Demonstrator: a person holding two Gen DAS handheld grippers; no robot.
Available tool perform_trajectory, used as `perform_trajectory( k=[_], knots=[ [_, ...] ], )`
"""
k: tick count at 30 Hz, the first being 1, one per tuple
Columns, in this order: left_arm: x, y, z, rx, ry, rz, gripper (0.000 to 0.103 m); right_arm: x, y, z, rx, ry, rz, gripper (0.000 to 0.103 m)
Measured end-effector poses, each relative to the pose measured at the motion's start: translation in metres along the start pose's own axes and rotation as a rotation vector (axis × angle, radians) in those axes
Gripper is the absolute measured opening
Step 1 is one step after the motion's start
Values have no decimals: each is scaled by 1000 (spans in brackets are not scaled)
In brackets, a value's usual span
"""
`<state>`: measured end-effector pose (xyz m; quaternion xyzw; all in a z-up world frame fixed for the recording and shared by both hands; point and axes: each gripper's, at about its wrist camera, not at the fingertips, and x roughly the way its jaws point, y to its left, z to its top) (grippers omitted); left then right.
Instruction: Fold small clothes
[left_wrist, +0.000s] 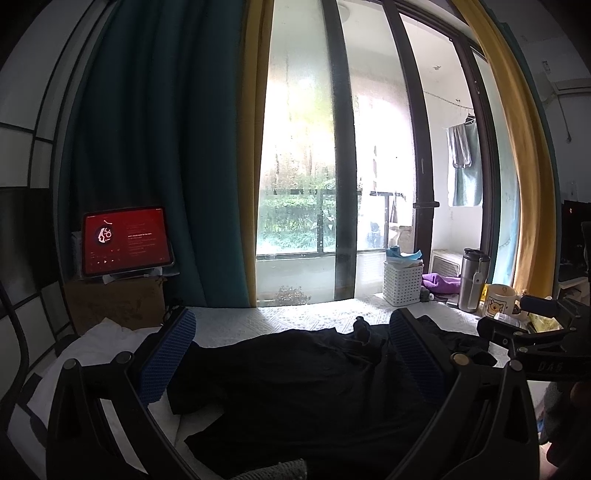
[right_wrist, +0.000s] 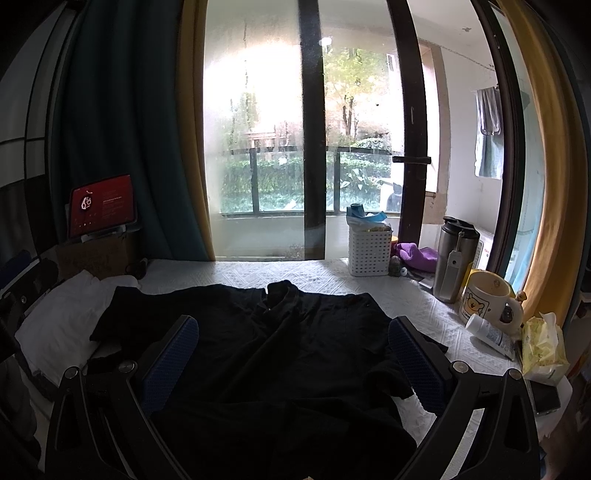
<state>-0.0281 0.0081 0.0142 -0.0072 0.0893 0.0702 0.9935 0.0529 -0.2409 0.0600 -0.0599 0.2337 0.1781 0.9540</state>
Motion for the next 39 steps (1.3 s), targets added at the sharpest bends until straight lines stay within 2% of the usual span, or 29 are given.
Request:
perform_trajectory(
  k=[8, 18, 23, 30, 33, 36, 39],
  knots=[
    [12, 0, -2, 14, 26, -5, 103, 14, -2, -1, -7, 24, 7, 103],
    [61, 10, -7, 35, 129, -7, 103, 60, -32, 5, 11, 88, -7, 103],
    [98, 21, -8, 80, 198, -8, 103, 91, -61, 11, 34, 123, -29, 103],
    [177, 43, -15, 125, 359, -90, 103, 145, -99, 22, 33, 182, -17, 103],
    [210, 49, -21, 170, 423, -82, 103, 170, -113, 25, 22, 209, -7, 103],
    [237, 50, -27, 204, 466, -87, 103, 195, -125, 28, 22, 233, 1, 103],
    [262, 46, -32, 228, 502, -128, 103, 216, -131, 29, 20, 266, 12, 103]
  ],
)
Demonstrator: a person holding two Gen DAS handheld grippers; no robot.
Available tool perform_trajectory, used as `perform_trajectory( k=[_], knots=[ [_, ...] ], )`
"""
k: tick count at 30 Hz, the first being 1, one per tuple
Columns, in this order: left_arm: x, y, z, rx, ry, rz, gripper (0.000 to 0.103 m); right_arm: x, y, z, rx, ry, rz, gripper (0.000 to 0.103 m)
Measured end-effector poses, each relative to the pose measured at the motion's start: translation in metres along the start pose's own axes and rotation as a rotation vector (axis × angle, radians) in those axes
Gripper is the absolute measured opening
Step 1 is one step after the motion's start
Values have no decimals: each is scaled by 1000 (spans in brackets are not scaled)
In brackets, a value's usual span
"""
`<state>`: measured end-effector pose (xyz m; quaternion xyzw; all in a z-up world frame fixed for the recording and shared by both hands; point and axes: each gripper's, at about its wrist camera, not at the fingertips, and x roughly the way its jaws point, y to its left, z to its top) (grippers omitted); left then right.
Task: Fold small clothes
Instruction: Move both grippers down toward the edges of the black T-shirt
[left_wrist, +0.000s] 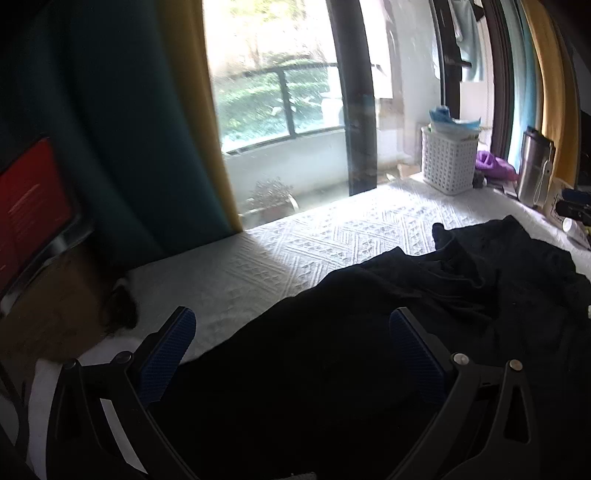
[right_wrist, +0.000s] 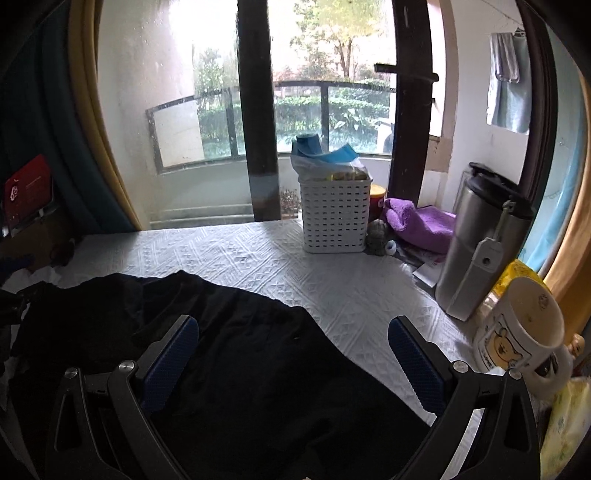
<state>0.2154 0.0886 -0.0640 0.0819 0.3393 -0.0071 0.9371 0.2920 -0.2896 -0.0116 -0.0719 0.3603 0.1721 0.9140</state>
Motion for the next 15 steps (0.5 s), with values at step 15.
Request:
perform_trajectory(
  k=[15],
  knots=[
    [113, -10, 22, 177, 185, -146, 102, 72, -8, 2, -27, 116, 107, 103]
  ],
)
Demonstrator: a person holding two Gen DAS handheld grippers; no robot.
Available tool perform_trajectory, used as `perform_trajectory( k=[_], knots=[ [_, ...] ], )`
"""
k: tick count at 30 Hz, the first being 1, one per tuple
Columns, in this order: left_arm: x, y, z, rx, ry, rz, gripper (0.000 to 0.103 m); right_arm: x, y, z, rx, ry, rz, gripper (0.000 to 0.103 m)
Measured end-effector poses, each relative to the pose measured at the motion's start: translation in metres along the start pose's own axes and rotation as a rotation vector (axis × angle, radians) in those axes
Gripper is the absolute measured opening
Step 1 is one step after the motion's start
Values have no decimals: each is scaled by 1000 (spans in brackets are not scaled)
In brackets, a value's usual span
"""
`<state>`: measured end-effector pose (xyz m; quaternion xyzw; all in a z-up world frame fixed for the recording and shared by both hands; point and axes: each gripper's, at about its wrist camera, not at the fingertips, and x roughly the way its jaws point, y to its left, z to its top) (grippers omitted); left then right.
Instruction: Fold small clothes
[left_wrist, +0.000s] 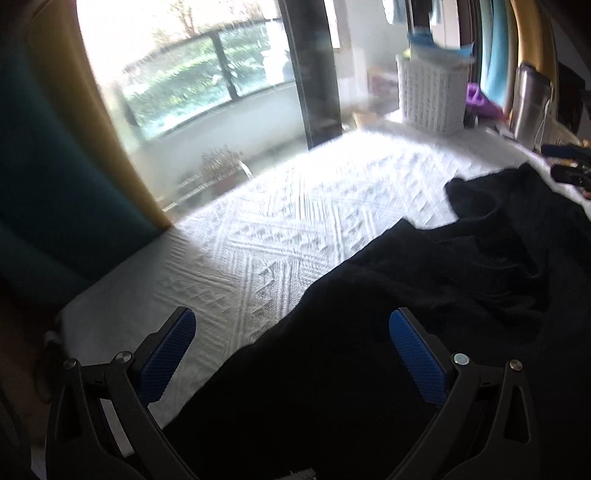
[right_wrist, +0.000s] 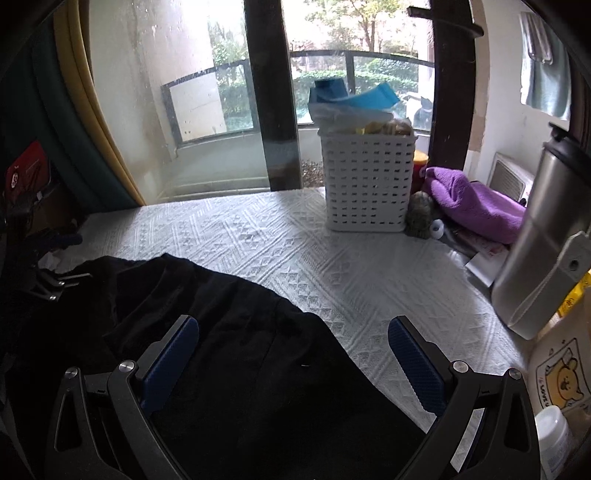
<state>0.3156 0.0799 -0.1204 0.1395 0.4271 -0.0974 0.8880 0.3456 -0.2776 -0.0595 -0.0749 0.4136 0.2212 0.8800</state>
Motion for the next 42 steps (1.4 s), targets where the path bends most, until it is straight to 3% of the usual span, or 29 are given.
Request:
perform_trajectory(
  k=[3, 5, 8, 12, 14, 15, 16, 19, 26, 29, 32, 35, 38, 42],
  knots=[
    [14, 8, -2, -15, 44, -29, 89, 12, -4, -1, -10, 33, 16, 103],
    [21, 11, -6, -4, 66, -92, 89, 19, -5, -1, -17, 56, 33, 103],
    [20, 22, -12, -51, 46, -167, 79, 30, -2, -3, -51, 90, 52, 85],
    [9, 19, -18, -48, 16, -182, 39, 48, 8, -10, -108, 152, 50, 63],
    [2, 13, -22, -20, 6, -168, 22, 50, 20, -12, -184, 158, 20, 59],
    [2, 11, -22, -9, 3, -150, 12, 50, 25, -13, -207, 157, 23, 46],
    [-1, 8, -24, 1, 0, -131, 11, 49, 30, -13, -227, 152, 23, 27],
    [-14, 11, -31, -20, -35, -91, 8, 48, 37, -12, -266, 136, -26, 11],
    [-56, 38, -33, -178, -166, 22, 7, 22, 45, 19, -291, 5, -106, 9],
    [-62, 53, -34, -236, -183, 52, 7, 16, 51, 36, -322, -45, -146, 9],
    [-64, 67, -31, -291, -195, 77, 7, 15, 44, 59, -321, -92, -218, 0],
    [-66, 75, -24, -313, -214, 84, 7, 9, 30, 81, -271, -123, -221, 0],
    [-70, 73, -16, -287, -214, 80, 7, 9, 22, 93, -256, -100, -165, 0],
    [-65, 66, -15, -232, -178, 108, 7, 12, 24, 81, -253, -56, -87, 0]
  ],
)
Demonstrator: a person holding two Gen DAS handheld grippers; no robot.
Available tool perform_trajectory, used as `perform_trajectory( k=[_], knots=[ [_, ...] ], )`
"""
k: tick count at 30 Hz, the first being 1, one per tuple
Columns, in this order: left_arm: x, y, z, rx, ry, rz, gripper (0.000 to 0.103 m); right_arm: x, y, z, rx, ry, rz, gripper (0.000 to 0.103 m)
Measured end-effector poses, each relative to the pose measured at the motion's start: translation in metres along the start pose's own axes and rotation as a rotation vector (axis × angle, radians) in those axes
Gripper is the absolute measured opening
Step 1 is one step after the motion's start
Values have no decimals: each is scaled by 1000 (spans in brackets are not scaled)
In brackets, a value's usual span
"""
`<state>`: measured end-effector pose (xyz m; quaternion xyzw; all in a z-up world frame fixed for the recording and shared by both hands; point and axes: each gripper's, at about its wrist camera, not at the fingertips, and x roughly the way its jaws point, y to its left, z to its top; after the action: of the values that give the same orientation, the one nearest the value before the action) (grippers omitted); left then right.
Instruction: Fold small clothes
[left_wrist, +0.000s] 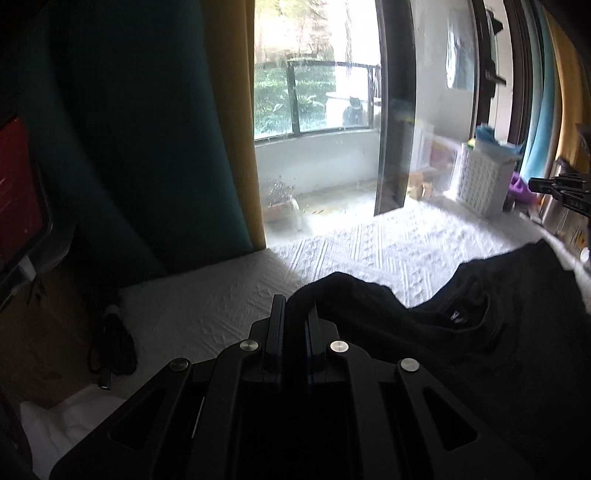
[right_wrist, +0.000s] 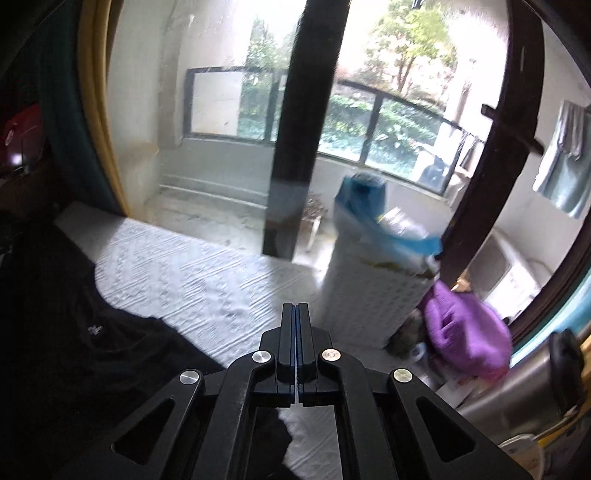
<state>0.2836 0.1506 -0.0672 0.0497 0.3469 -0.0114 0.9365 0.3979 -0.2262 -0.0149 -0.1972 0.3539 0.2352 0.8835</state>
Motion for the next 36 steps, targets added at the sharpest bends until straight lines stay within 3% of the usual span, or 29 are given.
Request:
perform_trajectory(
  k=[5, 6, 7, 9, 17, 20, 21, 22, 23, 26, 27, 28, 30, 36],
  knots=[
    [4, 9, -16, -99, 40, -6, 7, 12, 2, -38, 59, 77, 98, 4],
    [4, 10, -21, -120, 45, -3, 7, 12, 3, -46, 63, 82, 96, 14],
    [3, 11, -25, -135, 47, -3, 7, 11, 4, -51, 64, 81, 94, 49],
    [0, 10, -31, -145, 51, 2, 7, 8, 5, -61, 73, 90, 98, 103],
    [-2, 11, -43, -154, 89, -13, 8, 16, 2, -80, 55, 135, 83, 103],
    [5, 11, -45, -139, 116, -44, 14, 34, -4, -84, 114, 181, 161, 99],
    [12, 11, -47, -131, 141, -66, 29, 40, -3, -86, 126, 198, 194, 78],
    [16, 10, -49, -131, 153, -71, 46, 45, 0, -88, 121, 215, 220, 51],
    [21, 11, -52, -138, 172, -71, 48, 46, 7, -89, 93, 214, 202, 47],
    [31, 11, -61, -147, 197, -107, 48, 42, 25, -89, 0, 211, 174, 31],
    [30, 10, -62, -136, 193, -105, 47, 40, 27, -88, -14, 202, 159, 13],
    [29, 9, -62, -127, 186, -110, 33, 38, 29, -88, -35, 190, 134, 9],
    [27, 6, -61, -104, 187, -119, 16, 32, 31, -84, -70, 158, 80, 6],
    [11, 10, -46, -100, 76, -41, 9, 16, 27, -59, -111, 47, -61, 4]
  ],
)
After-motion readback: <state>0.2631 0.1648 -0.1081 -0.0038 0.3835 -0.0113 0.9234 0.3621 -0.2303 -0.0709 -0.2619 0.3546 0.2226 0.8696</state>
